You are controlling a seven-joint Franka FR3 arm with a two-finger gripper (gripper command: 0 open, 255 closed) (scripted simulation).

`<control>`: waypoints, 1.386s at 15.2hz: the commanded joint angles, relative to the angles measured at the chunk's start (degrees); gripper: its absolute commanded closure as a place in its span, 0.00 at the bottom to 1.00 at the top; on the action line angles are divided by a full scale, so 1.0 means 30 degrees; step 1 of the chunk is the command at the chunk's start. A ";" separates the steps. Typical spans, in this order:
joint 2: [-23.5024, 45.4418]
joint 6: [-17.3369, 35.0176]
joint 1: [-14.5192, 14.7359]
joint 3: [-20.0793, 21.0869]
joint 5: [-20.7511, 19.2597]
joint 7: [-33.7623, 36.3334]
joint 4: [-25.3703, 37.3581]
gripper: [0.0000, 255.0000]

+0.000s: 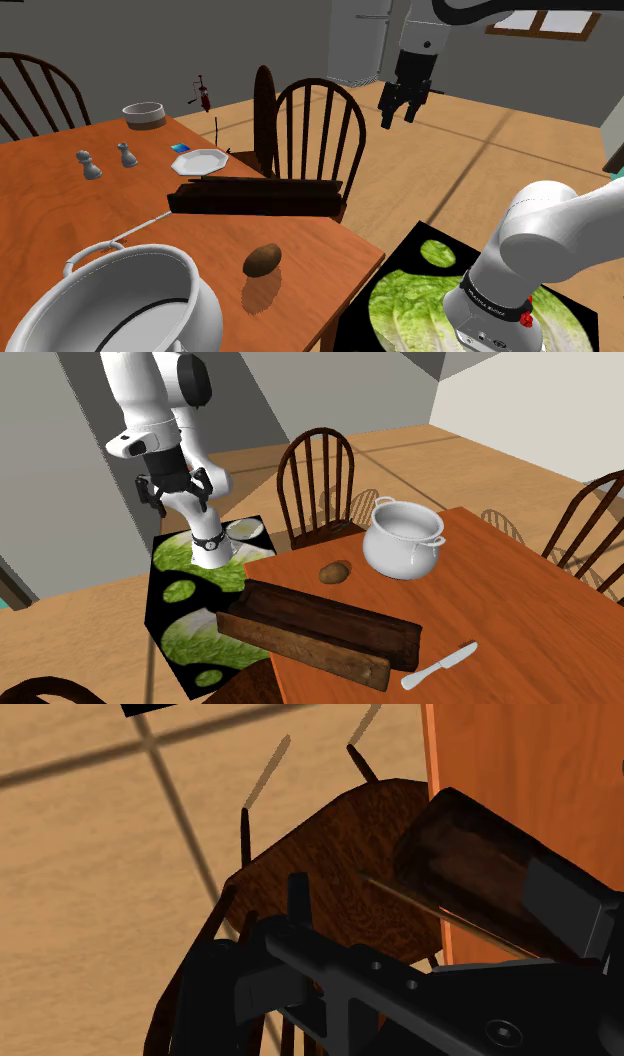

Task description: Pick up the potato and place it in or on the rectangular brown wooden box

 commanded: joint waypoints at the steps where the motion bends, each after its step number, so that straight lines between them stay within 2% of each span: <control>1: 0.0000 0.0000 0.0000 0.0000 0.0000 0.0000 0.0000 0.00; 7: -0.2784 0.2003 -0.0160 0.2994 0.2013 0.5429 -0.3684 0.00; 12: -0.3878 0.3909 0.0020 0.6104 0.4131 1.0136 -0.5655 0.00; 17: -0.3465 0.6206 0.0074 0.9717 0.6239 1.4997 -0.6440 0.00; 21: -0.2096 0.8252 -0.0529 1.2930 0.7551 1.8917 -0.6150 0.00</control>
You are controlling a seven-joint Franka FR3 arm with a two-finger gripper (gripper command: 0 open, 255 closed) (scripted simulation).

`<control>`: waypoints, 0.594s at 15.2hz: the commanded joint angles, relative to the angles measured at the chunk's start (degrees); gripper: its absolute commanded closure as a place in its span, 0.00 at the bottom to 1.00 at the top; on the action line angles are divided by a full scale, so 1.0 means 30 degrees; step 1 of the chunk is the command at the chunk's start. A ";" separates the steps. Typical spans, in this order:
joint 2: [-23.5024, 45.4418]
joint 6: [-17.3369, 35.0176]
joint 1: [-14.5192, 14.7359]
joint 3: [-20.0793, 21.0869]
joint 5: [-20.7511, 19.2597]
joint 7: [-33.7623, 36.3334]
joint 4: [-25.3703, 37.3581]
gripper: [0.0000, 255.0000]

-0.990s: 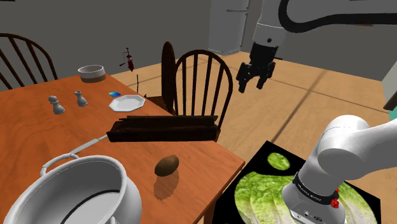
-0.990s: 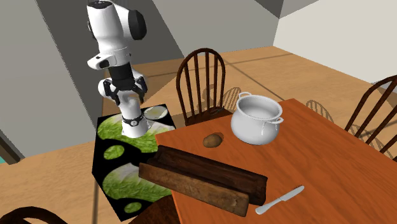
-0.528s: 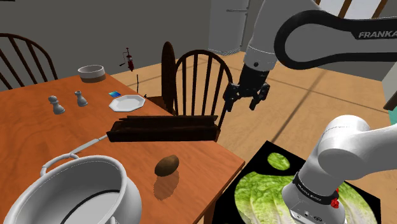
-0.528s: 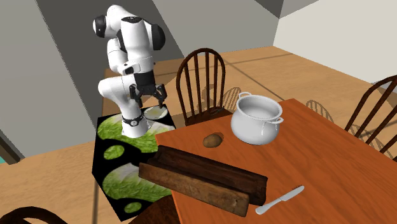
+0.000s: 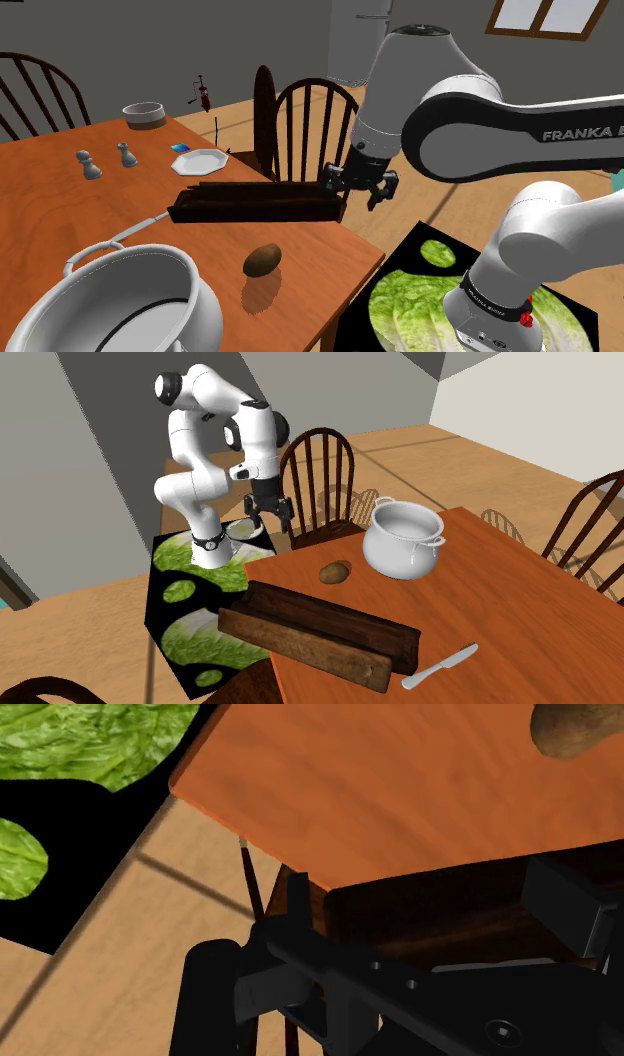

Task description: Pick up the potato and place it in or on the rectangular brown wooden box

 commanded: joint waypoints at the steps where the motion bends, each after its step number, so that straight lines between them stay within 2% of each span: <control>1: 0.0902 0.1139 -0.0444 0.1815 0.0615 0.2206 0.0322 0.00; 5: 0.2960 0.3127 -0.2331 0.5439 0.1005 0.6233 0.1555 0.00; 7: 0.4041 0.4016 -0.3782 0.7463 0.0848 0.8310 0.2414 0.00; 9: 0.5084 0.4796 -0.5630 0.9700 0.0450 1.0440 0.3414 0.00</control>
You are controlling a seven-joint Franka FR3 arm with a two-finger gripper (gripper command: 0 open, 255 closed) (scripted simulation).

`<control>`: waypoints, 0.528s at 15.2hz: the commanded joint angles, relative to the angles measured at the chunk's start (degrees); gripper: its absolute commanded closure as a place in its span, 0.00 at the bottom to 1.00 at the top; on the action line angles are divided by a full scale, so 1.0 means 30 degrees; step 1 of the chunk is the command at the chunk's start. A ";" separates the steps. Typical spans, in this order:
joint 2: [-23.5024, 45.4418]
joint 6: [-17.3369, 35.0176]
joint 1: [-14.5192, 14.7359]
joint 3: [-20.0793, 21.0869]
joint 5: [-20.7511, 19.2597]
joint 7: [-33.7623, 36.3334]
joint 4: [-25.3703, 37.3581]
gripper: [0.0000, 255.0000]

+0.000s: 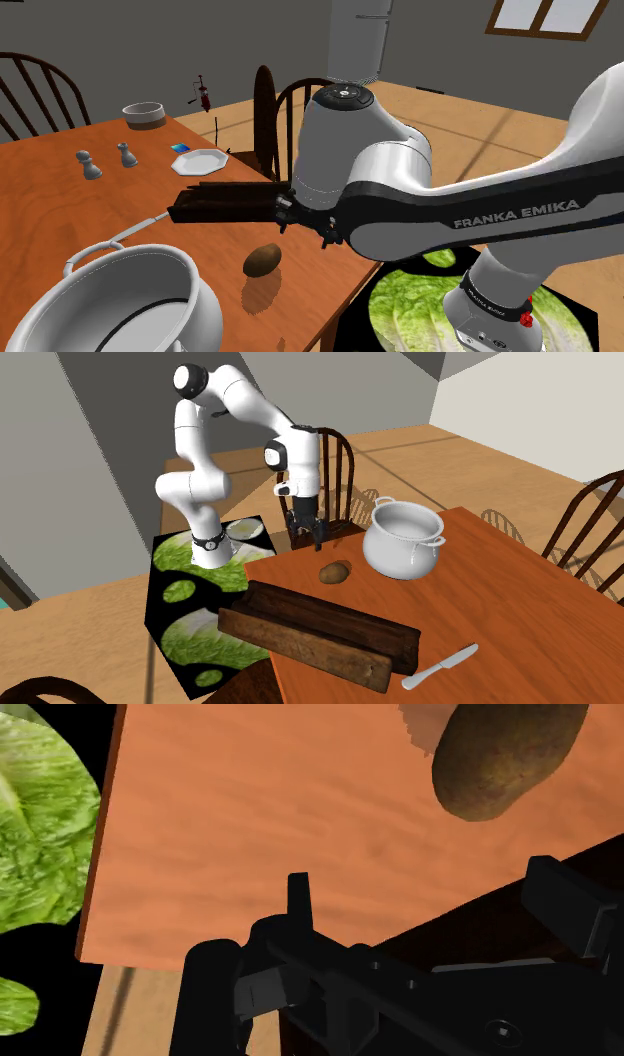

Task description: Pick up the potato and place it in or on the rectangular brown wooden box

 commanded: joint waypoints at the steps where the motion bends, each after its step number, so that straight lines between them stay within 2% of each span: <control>1: 0.1012 0.0667 -0.2016 0.2426 -0.0460 0.2368 0.1164 0.00; 3: 0.1791 0.1203 -0.4590 0.5143 -0.1046 0.4469 0.2366 0.00; 6: 0.2078 0.1564 -0.9238 0.9713 -0.1506 0.7154 0.4433 0.00; 8: 0.1908 0.1767 -1.0016 1.0469 -0.1246 0.7176 0.4582 0.00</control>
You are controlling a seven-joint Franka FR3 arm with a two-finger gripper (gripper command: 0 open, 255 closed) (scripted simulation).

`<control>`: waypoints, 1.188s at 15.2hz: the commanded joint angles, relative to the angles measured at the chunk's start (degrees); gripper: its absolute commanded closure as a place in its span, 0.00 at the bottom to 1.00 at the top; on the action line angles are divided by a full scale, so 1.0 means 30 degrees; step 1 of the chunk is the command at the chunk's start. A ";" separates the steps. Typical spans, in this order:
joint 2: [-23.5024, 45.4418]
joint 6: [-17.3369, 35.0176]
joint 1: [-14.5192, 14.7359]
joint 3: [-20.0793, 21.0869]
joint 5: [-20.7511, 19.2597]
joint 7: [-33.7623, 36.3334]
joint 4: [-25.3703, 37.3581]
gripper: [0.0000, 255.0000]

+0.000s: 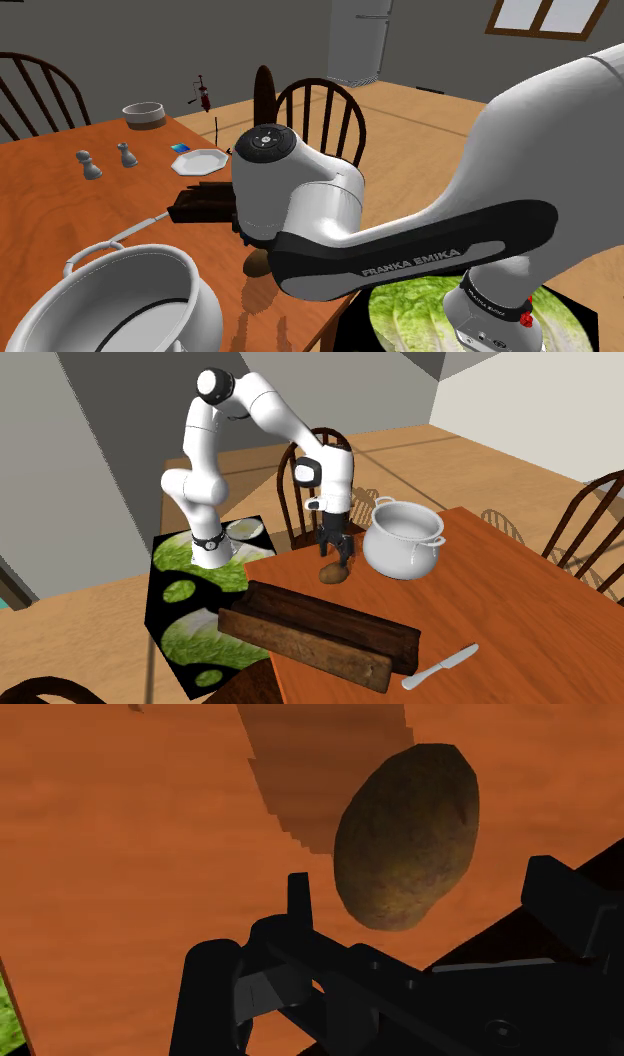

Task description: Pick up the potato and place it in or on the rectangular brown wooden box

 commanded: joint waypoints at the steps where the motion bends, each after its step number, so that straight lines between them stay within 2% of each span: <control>1: -0.0017 0.0363 -0.1124 0.1088 0.0114 0.0195 0.0202 0.00; 6: -0.0095 0.1679 -0.3221 0.3260 0.0581 -0.0105 -0.0017 0.00; 14: -0.0109 0.1672 -0.3213 0.3251 0.0600 -0.0118 -0.0016 0.00; 15: -0.0109 0.1672 -0.3213 0.3251 0.0600 -0.0118 -0.0016 1.00; 18: -0.0108 0.1675 -0.3213 0.3252 0.0601 -0.0118 -0.0019 1.00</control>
